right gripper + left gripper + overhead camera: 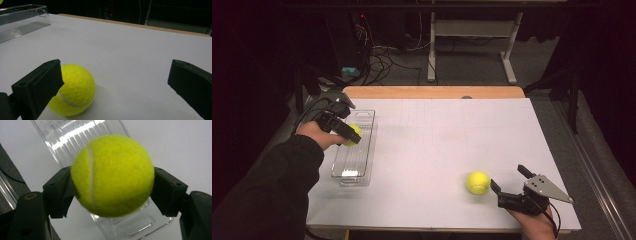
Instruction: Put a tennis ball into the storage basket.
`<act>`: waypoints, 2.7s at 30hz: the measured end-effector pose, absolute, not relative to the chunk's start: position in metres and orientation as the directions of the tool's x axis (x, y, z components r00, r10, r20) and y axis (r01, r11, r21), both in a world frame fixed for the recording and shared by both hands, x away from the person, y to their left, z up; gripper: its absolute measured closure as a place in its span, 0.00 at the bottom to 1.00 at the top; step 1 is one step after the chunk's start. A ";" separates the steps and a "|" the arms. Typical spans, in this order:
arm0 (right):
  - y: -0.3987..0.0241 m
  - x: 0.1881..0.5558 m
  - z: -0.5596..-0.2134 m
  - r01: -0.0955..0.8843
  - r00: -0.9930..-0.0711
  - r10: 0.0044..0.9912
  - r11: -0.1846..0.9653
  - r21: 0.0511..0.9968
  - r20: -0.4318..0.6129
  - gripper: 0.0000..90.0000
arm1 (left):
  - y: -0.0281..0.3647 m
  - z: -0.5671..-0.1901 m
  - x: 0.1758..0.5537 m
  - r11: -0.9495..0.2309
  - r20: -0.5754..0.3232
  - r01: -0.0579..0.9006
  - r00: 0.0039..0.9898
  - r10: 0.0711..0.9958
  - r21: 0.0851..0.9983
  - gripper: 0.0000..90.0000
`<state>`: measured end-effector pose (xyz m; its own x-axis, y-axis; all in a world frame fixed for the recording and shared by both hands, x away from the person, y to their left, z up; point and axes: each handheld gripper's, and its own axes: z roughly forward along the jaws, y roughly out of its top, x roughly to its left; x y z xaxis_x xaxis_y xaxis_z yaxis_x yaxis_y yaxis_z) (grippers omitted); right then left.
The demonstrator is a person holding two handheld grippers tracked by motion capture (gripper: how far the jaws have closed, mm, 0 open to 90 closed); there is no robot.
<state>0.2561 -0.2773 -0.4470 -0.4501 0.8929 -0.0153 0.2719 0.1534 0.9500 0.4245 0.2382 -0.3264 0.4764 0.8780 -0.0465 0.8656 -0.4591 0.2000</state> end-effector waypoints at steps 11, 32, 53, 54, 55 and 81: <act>-0.277 0.256 -0.447 0.270 -0.452 0.892 0.156 0.950 -0.018 0.00 | 0.250 -0.333 0.436 -0.416 -0.031 0.891 0.428 0.903 0.183 0.30; -0.278 0.256 -0.448 0.269 -0.457 0.889 0.160 0.950 -0.020 0.00 | 0.234 -0.368 0.461 -0.412 -0.022 0.899 0.420 0.907 0.145 0.30; -0.279 0.255 -0.446 0.270 -0.450 0.893 0.146 0.952 -0.009 0.00 | 0.226 -0.352 0.452 -0.429 -0.057 0.884 0.445 0.894 0.183 0.03; -0.280 0.255 -0.446 0.268 -0.450 0.893 0.146 0.952 -0.010 0.00 | 0.224 -0.351 0.449 -0.438 -0.056 0.879 0.455 0.889 0.187 0.03; -0.280 0.255 -0.446 0.268 -0.449 0.894 0.144 0.953 -0.009 0.00 | 0.222 -0.350 0.448 -0.447 -0.058 0.876 0.464 0.884 0.181 0.03; -0.277 0.256 -0.449 0.273 -0.455 0.890 0.160 0.949 -0.019 0.00 | 0.156 -0.364 0.415 -0.609 -0.015 0.779 0.618 0.786 0.151 0.01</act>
